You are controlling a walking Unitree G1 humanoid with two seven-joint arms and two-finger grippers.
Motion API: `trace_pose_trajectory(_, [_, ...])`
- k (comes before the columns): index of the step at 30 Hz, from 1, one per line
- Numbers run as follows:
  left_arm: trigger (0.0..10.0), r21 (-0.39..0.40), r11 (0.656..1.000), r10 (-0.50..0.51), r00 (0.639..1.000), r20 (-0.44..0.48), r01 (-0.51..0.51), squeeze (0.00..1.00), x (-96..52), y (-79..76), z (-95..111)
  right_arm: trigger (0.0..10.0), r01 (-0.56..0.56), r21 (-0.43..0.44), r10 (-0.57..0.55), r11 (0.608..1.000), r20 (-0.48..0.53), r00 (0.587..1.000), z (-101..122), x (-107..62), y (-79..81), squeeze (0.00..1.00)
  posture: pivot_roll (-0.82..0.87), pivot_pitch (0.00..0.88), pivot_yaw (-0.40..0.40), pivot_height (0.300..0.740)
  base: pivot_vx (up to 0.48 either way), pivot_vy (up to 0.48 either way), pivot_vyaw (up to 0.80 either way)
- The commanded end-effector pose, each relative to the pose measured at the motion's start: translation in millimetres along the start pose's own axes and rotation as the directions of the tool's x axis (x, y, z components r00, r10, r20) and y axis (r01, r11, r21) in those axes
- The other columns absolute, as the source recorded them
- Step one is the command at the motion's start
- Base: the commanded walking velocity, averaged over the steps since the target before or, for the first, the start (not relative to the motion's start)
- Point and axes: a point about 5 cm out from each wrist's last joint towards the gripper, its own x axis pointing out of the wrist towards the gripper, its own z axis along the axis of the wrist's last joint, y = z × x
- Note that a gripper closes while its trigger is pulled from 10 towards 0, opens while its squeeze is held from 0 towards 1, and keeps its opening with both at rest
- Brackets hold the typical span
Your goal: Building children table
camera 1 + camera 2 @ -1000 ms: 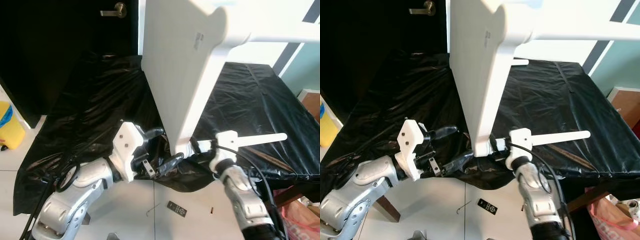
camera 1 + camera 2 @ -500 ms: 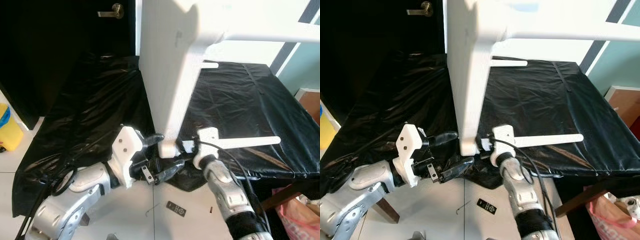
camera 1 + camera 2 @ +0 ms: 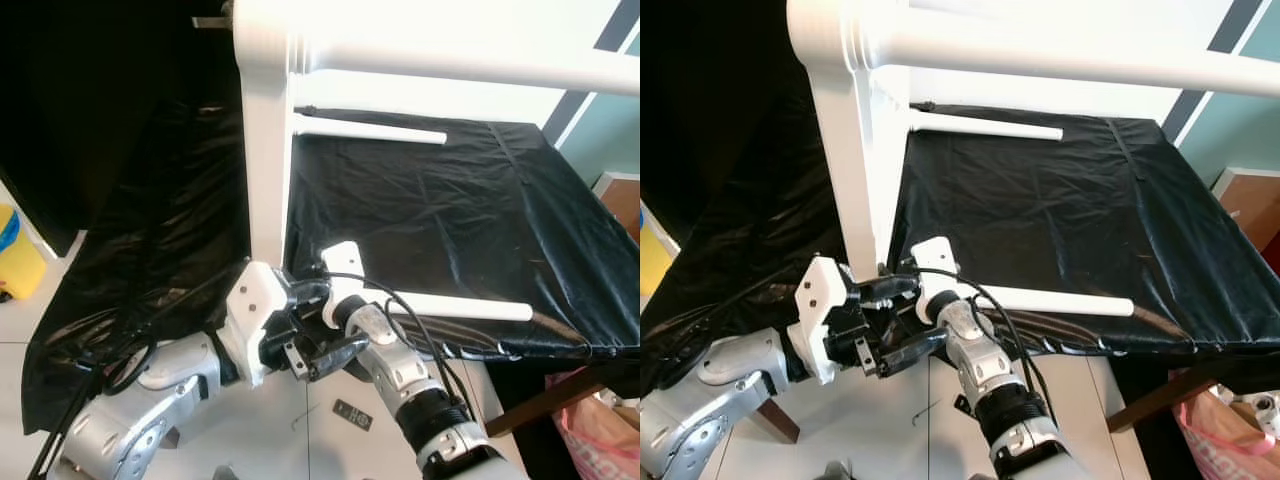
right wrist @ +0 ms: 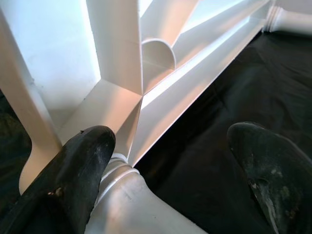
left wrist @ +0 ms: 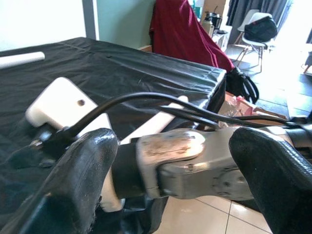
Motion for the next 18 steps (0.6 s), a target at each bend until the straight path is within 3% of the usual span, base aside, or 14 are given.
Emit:
trace_pose_trajectory(1, [10.0, 0.006, 0.999, -0.051, 0.999, -0.002, 0.051, 0.0, 1.3, -5.4, 2.5, 10.0, -0.028, 0.041, 0.029, 0.999, -0.013, 0.999, -0.6, 8.3, 19.1, 0.0, 0.15, 0.062, -0.096, 0.74, 0.0, 0.0, 0.0])
trace_pose_trajectory(8, [10.0, -0.005, 0.998, -0.059, 0.998, -0.018, 0.058, 0.0, 2.8, -10.2, -0.8, 10.0, 0.054, 0.025, -0.055, 0.998, 0.013, 0.998, 1.7, 6.7, -2.1, 0.0, 0.15, 0.067, -0.1, 0.74, 0.0, 0.0, 0.0])
trace_pose_trajectory(11, [10.0, -0.018, 0.999, -0.044, 0.998, -0.036, 0.043, 0.0, 4.9, -11.6, -6.6, 10.0, 0.133, 0.036, -0.136, 0.99, 0.09, 0.987, 7.4, -8.8, -26.2, 0.0, 0.14, 0.069, -0.101, 0.74, 0.0, 0.0, 0.0])
trace_pose_trajectory(16, [10.0, -0.033, 0.999, -0.01, 0.997, -0.073, 0.007, 0.0, 7.8, -8.0, -15.4, 10.0, 0.199, 0.07, -0.209, 0.977, 0.172, 0.963, 14.8, -25.7, -45.0, 0.0, 0.13, 0.07, -0.103, 0.74, 0.0, 0.0, 0.0])
trace_pose_trajectory(18, [10.0, -0.034, 0.999, 0.016, 0.993, -0.115, -0.02, 0.0, 8.2, -4.1, -24.9, 10.0, 0.25, 0.074, -0.26, 0.965, 0.205, 0.944, 18.2, -45.7, -60.2, 0.0, 0.11, 0.066, -0.1, 0.74, 0.0, 0.0, 0.0])
